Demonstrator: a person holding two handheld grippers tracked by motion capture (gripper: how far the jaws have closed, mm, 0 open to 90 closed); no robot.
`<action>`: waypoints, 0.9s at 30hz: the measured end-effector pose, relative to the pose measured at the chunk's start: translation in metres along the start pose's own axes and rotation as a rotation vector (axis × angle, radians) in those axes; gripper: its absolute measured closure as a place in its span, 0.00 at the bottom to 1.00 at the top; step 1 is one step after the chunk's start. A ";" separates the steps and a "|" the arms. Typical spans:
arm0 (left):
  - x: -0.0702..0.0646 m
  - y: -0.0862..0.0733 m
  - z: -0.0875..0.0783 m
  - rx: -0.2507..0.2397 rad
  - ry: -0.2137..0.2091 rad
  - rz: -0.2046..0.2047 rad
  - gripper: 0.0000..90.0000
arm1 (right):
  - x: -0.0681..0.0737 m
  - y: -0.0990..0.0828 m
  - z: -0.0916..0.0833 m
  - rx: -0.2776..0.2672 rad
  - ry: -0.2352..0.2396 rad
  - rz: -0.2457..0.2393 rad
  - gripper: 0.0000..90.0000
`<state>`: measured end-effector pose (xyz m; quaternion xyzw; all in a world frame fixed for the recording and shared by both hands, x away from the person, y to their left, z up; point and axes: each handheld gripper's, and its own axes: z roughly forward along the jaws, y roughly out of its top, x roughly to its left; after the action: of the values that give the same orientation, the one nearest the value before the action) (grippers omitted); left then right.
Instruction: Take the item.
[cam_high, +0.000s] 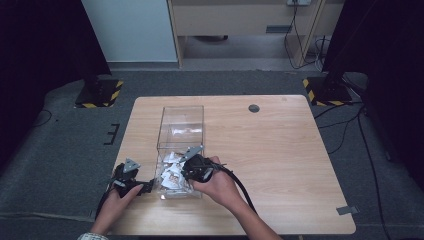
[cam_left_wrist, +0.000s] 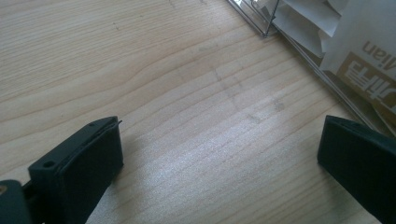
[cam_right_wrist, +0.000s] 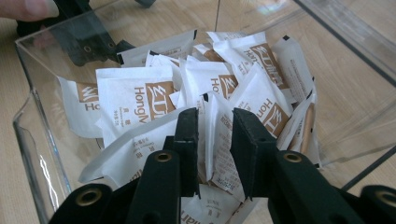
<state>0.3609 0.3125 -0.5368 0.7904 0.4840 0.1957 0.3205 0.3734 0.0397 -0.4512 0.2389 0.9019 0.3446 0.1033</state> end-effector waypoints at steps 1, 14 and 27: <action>0.000 0.000 0.000 0.000 0.000 0.000 0.00 | 0.000 0.000 0.000 0.000 0.000 0.000 0.81; 0.000 0.000 0.000 0.000 0.000 0.000 0.00 | -0.003 0.005 -0.014 -0.063 0.010 0.005 0.99; 0.000 0.000 0.000 -0.002 -0.003 0.000 0.00 | -0.004 0.023 -0.041 -0.132 0.008 0.003 0.99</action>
<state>0.3612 0.3124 -0.5371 0.7903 0.4834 0.1951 0.3221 0.3709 0.0287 -0.4053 0.2315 0.8773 0.4044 0.1150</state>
